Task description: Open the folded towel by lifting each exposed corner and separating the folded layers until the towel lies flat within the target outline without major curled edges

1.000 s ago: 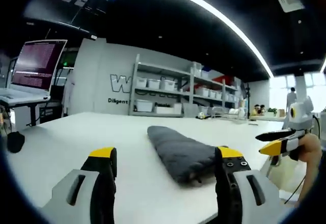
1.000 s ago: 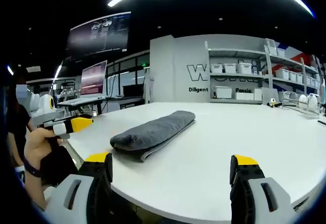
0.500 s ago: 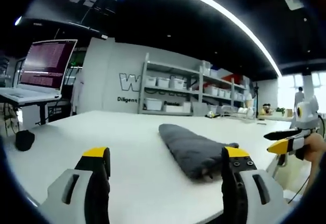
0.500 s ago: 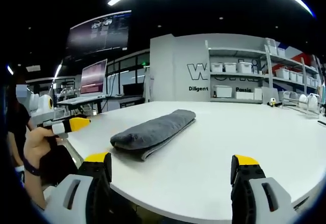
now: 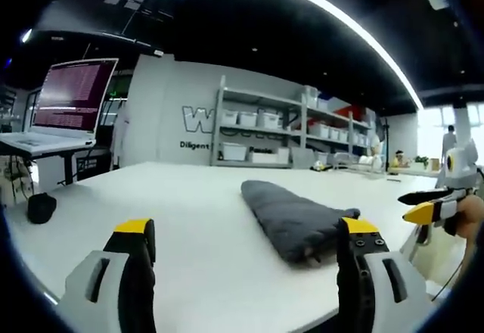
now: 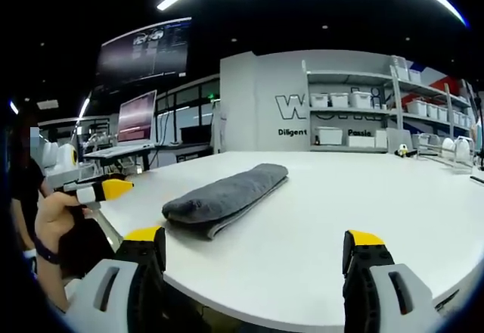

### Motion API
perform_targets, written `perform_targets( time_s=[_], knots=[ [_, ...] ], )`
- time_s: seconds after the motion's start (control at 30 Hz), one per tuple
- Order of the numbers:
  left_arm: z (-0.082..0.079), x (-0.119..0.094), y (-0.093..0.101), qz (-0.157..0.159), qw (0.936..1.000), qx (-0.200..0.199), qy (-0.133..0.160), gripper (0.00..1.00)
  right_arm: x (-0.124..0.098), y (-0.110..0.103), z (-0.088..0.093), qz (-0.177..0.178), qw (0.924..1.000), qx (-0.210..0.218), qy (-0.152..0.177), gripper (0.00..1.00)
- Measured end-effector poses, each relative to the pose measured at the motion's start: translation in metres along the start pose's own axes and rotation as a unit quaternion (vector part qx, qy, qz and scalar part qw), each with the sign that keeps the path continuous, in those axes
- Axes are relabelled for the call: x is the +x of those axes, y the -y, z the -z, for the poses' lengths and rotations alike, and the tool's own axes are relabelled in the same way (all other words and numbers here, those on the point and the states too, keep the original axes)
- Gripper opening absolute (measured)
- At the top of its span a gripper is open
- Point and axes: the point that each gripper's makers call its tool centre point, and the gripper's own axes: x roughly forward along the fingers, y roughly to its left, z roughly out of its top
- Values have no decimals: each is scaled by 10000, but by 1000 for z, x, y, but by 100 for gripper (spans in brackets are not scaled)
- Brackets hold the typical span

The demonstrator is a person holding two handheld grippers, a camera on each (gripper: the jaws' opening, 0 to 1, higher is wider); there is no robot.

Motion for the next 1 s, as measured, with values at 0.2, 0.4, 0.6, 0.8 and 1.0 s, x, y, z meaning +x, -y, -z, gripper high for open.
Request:
perform_targets(
  time_s=[0.2,0.4,0.6,0.8,1.0],
  knots=[
    [2,2,3,47,10000,19,-63,99,0,1,0,11,10000,4,-4,99],
    [1,3,4,64,9999,42,-79,99,1,2,0,10,10000,10,-11,99],
    [4,4,9,98,9998,74,-125,99,0,3,0,7,10000,1,-5,99],
    [4,5,13,81,9997,185,-125,99,-1,4,0,16,10000,-5,-9,99],
    [-1,13,31,253,9972,688,-147,99,-1,2,1,43,10000,-30,-34,99]
  ],
)
